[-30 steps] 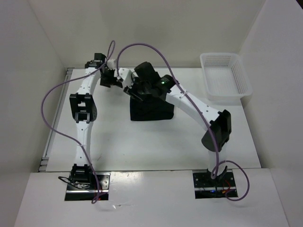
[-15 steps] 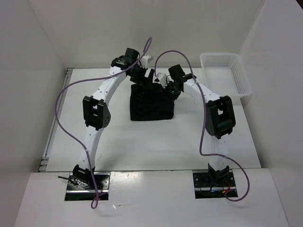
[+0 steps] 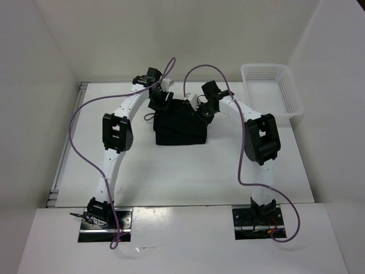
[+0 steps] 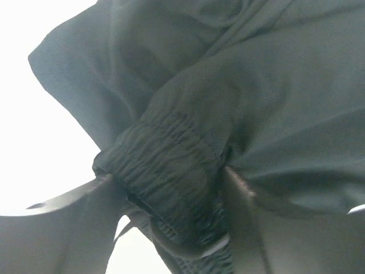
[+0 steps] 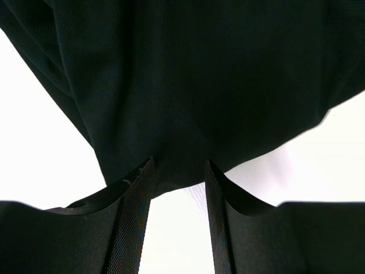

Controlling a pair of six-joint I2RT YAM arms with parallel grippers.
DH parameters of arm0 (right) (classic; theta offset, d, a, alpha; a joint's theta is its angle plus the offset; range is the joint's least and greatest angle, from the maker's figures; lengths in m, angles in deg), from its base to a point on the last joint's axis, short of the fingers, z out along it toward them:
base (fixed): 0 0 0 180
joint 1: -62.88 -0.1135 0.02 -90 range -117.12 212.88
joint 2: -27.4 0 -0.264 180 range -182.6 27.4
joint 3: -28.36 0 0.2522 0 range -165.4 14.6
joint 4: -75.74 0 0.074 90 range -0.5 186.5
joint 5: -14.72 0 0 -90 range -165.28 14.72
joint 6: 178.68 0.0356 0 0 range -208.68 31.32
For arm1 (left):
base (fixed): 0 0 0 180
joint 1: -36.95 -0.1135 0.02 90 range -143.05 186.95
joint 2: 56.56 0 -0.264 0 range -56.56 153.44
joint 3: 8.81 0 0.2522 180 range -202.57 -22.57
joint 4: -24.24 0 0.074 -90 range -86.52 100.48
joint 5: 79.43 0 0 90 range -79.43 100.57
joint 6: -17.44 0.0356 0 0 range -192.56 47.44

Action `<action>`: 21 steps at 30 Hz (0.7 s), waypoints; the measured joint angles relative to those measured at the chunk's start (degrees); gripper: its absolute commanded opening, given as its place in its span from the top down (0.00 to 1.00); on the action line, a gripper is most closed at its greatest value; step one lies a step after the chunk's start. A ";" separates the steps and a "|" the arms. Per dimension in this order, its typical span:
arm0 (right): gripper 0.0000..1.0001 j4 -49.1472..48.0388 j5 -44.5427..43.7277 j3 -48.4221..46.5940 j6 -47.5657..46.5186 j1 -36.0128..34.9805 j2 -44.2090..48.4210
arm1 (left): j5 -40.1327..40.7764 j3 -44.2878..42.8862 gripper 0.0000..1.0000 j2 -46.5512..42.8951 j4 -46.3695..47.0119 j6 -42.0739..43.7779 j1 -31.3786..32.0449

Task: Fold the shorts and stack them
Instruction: Fold the shorts

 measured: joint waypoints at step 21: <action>0.66 -0.76 -2.36 9.01 -1.90 -5.99 1.64 | -0.15 3.85 0.41 -1.53 1.29 0.17 -0.46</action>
